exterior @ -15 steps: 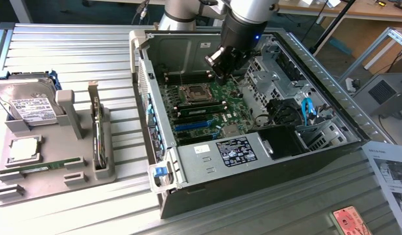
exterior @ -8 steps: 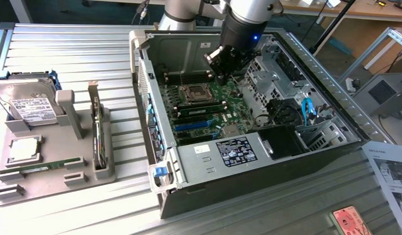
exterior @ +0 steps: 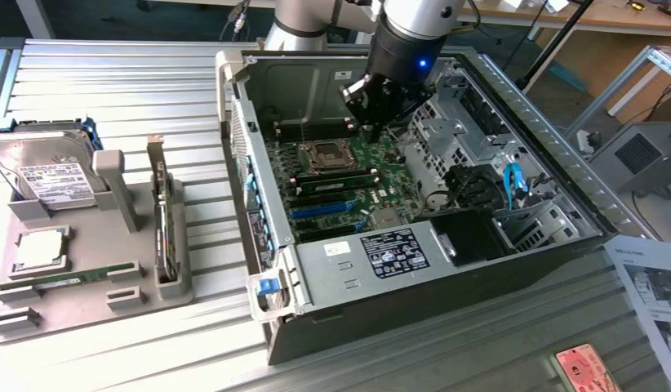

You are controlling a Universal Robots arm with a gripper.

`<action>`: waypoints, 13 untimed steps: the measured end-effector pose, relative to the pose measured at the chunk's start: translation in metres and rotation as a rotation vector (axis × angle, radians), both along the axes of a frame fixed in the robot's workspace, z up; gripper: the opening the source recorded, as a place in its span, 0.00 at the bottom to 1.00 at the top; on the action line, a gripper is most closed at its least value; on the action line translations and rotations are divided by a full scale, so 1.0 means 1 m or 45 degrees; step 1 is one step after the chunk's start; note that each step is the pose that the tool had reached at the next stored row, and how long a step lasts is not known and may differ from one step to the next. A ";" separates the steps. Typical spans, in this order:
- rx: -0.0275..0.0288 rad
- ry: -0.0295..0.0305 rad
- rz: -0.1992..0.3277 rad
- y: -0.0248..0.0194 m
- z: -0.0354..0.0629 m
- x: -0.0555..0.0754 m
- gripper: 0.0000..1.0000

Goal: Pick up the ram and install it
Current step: 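Press down the ram until it locks into place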

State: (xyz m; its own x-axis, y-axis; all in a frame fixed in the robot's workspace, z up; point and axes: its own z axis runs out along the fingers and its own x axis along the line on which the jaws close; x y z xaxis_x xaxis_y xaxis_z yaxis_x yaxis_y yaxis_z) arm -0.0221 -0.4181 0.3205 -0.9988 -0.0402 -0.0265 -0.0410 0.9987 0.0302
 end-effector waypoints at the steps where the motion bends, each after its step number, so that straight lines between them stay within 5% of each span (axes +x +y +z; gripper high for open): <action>1: 0.0000 0.0000 -0.002 0.0000 0.0000 0.000 0.11; 9: -0.0001 0.0000 -0.002 0.0000 0.0000 0.000 0.11; 13: -0.0001 0.0090 -0.002 0.0000 0.0000 0.001 0.11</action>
